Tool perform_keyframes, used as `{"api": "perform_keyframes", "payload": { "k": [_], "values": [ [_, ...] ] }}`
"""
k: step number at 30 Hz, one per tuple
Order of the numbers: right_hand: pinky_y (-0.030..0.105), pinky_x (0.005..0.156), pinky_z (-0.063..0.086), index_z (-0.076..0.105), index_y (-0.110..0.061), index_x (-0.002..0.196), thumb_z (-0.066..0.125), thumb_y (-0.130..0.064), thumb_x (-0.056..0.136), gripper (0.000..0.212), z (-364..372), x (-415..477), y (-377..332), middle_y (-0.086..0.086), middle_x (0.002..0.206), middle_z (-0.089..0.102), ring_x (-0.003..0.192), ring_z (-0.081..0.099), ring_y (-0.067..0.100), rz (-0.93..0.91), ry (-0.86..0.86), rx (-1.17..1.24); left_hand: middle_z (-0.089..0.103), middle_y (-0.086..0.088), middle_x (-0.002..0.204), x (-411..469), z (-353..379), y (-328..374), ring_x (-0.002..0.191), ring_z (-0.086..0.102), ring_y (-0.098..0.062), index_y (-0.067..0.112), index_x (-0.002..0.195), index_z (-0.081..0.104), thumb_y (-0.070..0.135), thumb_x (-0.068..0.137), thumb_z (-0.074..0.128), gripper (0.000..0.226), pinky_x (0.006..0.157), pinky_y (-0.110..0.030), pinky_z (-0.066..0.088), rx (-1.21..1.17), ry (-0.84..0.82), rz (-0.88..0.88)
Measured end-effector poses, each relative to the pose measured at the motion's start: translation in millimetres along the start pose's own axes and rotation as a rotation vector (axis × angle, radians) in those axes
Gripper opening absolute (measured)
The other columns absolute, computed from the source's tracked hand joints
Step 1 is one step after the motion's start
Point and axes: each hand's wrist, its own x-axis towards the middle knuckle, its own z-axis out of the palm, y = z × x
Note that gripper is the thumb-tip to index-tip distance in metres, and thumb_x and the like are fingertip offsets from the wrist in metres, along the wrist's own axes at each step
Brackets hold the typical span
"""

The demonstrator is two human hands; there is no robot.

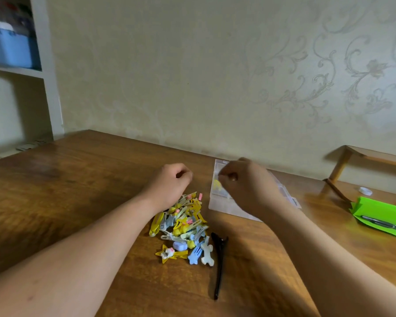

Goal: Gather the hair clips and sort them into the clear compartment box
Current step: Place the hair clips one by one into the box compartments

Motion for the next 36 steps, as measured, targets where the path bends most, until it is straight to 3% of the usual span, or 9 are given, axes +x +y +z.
{"api": "perform_keyframes", "payload": {
  "k": [4,7,9,12,19,23,30,33,36],
  "values": [
    [0.034,0.085,0.055,0.082,-0.030,0.104,0.064,-0.031,0.097,0.019,20,28,-18,-0.004,0.105,0.071,0.100,0.063,0.022,-0.117,-0.149,-0.196,0.075,0.009,0.102,1,0,1,0.098,0.069,-0.012,0.031,0.105,0.075,0.036,0.111,0.055,0.021,0.092,-0.039,0.057,-0.009,0.017,-0.018],
    [0.032,0.075,0.046,0.079,-0.025,0.092,0.067,-0.031,0.094,0.013,29,48,-29,-0.003,0.089,0.071,0.090,0.064,0.025,-0.070,-0.314,-0.374,0.076,0.007,0.100,1,-1,1,0.095,0.070,-0.013,0.029,0.104,0.075,0.037,0.109,0.056,0.021,0.089,-0.038,0.057,-0.029,0.026,-0.030],
    [0.032,0.072,0.041,0.071,-0.021,0.084,0.069,-0.032,0.095,0.016,28,55,-38,-0.003,0.081,0.063,0.085,0.061,0.024,-0.060,-0.368,-0.445,0.076,0.006,0.096,1,-1,2,0.091,0.069,-0.014,0.028,0.102,0.075,0.038,0.108,0.056,0.022,0.082,-0.037,0.056,-0.023,0.037,-0.025],
    [0.036,0.083,0.039,0.050,-0.024,0.072,0.069,-0.036,0.098,0.034,29,60,-46,-0.005,0.079,0.051,0.091,0.053,0.024,-0.070,-0.405,-0.534,0.074,0.003,0.090,0,-2,3,0.082,0.066,-0.015,0.027,0.101,0.075,0.037,0.107,0.055,0.023,0.069,-0.035,0.049,-0.025,0.034,-0.025],
    [0.040,0.091,0.040,0.051,-0.024,0.071,0.072,-0.035,0.097,0.035,39,62,-41,-0.006,0.077,0.052,0.090,0.053,0.023,-0.078,-0.466,-0.586,0.074,0.003,0.091,1,-2,1,0.087,0.069,-0.016,0.027,0.099,0.075,0.037,0.107,0.055,0.023,0.080,-0.040,0.055,-0.026,0.018,-0.020],
    [0.040,0.087,0.040,0.075,-0.024,0.096,0.072,-0.039,0.096,0.016,40,60,-41,-0.004,0.094,0.068,0.097,0.063,0.023,-0.102,-0.402,-0.508,0.074,0.007,0.092,2,-2,0,0.088,0.069,-0.014,0.029,0.099,0.075,0.038,0.107,0.057,0.022,0.085,-0.040,0.057,-0.030,0.022,-0.035],
    [0.035,0.075,0.053,0.068,-0.020,0.102,0.060,-0.019,0.093,0.012,21,49,-23,0.001,0.096,0.073,0.090,0.067,0.028,0.018,-0.113,-0.093,0.075,0.008,0.100,2,-2,-1,0.098,0.068,-0.010,0.028,0.101,0.075,0.035,0.109,0.057,0.021,0.091,-0.037,0.055,-0.031,0.024,-0.042],
    [0.034,0.076,0.055,0.069,-0.021,0.108,0.062,-0.019,0.097,0.014,5,36,1,-0.006,0.097,0.072,0.090,0.067,0.021,0.079,-0.015,0.073,0.075,0.011,0.097,-1,-3,0,0.093,0.067,-0.006,0.029,0.101,0.077,0.031,0.109,0.058,0.021,0.078,-0.029,0.052,-0.065,0.029,-0.025],
    [0.030,0.072,0.053,0.074,-0.027,0.101,0.068,-0.026,0.099,0.006,-14,19,34,-0.012,0.090,0.074,0.083,0.068,0.010,0.153,0.092,0.211,0.075,0.015,0.106,-1,-2,-2,0.105,0.065,-0.001,0.032,0.104,0.077,0.028,0.109,0.057,0.021,0.084,-0.022,0.049,-0.070,0.015,0.001]
  ]
}}
